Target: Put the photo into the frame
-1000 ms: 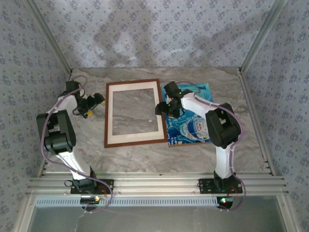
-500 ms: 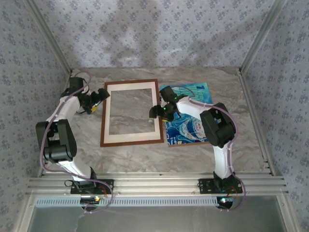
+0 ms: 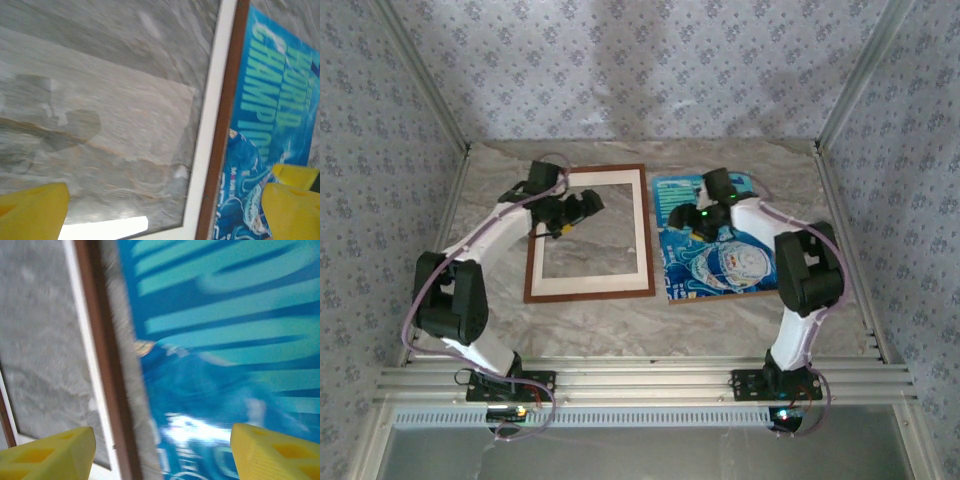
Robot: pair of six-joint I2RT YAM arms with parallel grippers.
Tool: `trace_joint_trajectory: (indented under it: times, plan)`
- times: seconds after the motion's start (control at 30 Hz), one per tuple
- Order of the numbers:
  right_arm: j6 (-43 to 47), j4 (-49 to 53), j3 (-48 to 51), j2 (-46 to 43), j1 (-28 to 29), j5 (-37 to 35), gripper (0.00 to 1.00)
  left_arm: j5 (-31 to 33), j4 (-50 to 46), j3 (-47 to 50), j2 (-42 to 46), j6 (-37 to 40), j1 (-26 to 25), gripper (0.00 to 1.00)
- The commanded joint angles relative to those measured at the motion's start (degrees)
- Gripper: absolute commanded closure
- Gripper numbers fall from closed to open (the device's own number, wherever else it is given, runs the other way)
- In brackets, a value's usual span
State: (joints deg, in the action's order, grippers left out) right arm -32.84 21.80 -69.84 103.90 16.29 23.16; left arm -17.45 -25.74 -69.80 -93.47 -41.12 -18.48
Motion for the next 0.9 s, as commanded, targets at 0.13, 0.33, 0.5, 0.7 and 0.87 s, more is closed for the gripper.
trace_joint_trajectory:
  times: [0.13,0.33,0.5,0.7,0.87]
  plan:
    - [7.3,8.0,6.5,-6.6,-15.6,-4.0,0.27,1.4,-0.9,-13.3,-10.5,-1.4,-11.6,0.01]
    - [11.2,8.2,10.4,-7.6,-25.5,-4.6,0.29,0.8,-4.6,-27.0,-21.4,0.2,-19.1,0.01]
    - [11.5,9.2,12.0,-8.8,-28.4,-7.2,0.29,-0.6,-9.0,-38.7,-30.6,1.8,-23.8,0.01]
    - [10.2,12.4,15.2,-12.2,-30.8,-10.7,0.28,-1.8,-14.6,-51.0,-39.9,3.6,-26.7,0.01]
    - [9.8,14.1,20.1,-17.1,-31.3,-9.4,0.28,-2.8,-15.4,-53.3,-43.6,3.6,-26.9,0.01]
